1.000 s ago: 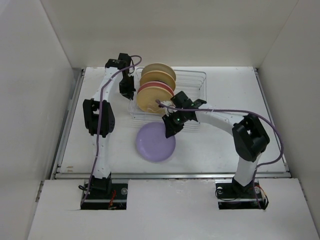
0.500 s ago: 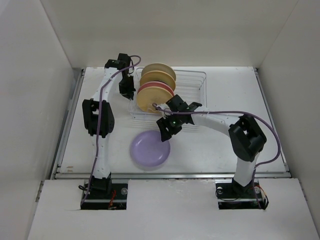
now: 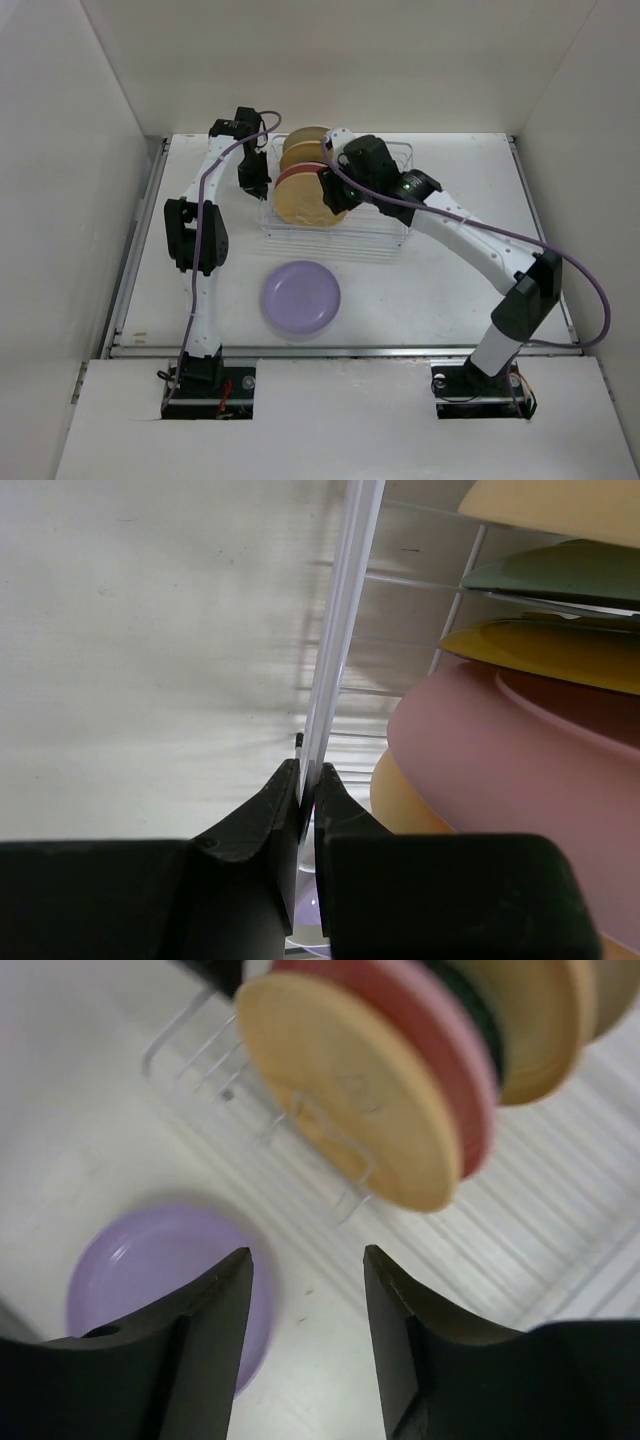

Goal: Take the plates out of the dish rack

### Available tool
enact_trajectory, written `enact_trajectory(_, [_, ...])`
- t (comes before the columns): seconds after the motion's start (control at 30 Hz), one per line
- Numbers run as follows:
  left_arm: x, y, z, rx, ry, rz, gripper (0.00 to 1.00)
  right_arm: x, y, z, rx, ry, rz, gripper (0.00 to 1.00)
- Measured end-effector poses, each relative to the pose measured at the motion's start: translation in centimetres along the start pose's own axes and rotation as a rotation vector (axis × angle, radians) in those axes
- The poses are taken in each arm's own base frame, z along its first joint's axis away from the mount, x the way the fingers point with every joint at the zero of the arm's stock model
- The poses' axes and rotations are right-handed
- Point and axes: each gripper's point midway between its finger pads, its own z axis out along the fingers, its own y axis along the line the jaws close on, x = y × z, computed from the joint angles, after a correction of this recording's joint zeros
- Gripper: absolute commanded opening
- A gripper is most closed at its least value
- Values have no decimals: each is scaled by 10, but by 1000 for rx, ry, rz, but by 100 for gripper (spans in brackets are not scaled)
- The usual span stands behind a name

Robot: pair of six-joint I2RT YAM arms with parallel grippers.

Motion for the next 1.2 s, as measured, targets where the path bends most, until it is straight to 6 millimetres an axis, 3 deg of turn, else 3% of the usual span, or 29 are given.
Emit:
enact_trajectory(0.1, [0,0,0,-1,0,0,0,-28,-23,17,132,-58,-17,52])
enact_trajectory(0.17, [0,0,1,0,-1,0,0,-32,-34,39,189,-59,-29,52])
enact_trajectory(0.3, [1,0,1,8,-11,1,0,-4,-58,82,283,20,-69,52])
enact_trajectory(0.37, [1,-1,1,14,-12,0,0,6,-67,92,304,48,-73,52])
enact_trajectory(0.5, [1,-2,1,17,-12,-2,0,11,-80,102,341,65,-86,37])
enact_trajectory(0.6, [2,-2,1,20,-11,-3,0,7,-83,102,338,61,-109,14])
enact_trajectory(0.63, [2,-2,1,20,-11,-3,0,6,-84,102,337,56,-117,0])
enact_trajectory(0.87, [2,-2,0,35,-6,-11,0,3,-87,100,332,57,-149,0])
enact_trajectory(1.0, [2,-2,0,40,-4,-13,0,-4,-88,88,345,36,-157,0])
enact_trajectory(1.2, [2,-3,0,39,-4,-22,0,-46,-87,33,364,-106,-151,0])
